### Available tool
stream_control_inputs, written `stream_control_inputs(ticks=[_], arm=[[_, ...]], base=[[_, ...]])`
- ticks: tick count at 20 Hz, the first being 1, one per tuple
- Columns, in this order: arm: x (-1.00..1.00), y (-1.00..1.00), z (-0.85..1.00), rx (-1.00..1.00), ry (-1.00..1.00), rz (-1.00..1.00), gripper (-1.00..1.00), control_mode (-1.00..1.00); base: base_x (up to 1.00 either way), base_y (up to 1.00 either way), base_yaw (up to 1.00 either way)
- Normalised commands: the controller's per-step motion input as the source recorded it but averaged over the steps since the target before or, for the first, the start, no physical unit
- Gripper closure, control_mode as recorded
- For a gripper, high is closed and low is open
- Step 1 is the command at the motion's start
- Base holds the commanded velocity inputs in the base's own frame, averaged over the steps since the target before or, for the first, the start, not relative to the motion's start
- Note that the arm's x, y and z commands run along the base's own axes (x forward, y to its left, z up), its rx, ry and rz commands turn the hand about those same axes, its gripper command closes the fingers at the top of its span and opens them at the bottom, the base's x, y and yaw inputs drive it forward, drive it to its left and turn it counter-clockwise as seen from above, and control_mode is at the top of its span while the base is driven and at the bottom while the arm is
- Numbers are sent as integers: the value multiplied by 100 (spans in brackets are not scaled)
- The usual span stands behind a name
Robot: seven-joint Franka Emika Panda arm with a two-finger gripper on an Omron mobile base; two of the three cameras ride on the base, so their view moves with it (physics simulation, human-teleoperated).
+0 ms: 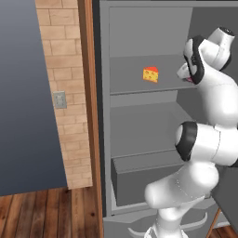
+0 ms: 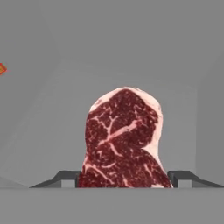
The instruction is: Take the cheese, steak, and lemon wedge from the fridge and place them on the plate on the dining counter to create an appetizer plate.
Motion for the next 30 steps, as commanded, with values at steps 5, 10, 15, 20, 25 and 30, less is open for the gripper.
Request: stream_control_inputs(ticks=[5,10,15,20,25,30], arm=[[-100,52,-4,0,-3,-3,100,-100],[-100,70,-6,0,-16,-3,100,-100],[-100,61,0,0,-20,-1,100,-100],[-100,48,0,0,-17,0,100,-100],[-100,24,1,0,-28,0,100,-100],[-100,2,19,0,-28,0,100,-100]], base=[[0,0,0],[0,0,0],[0,0,0],[0,0,0],[0,0,0],[0,0,0]])
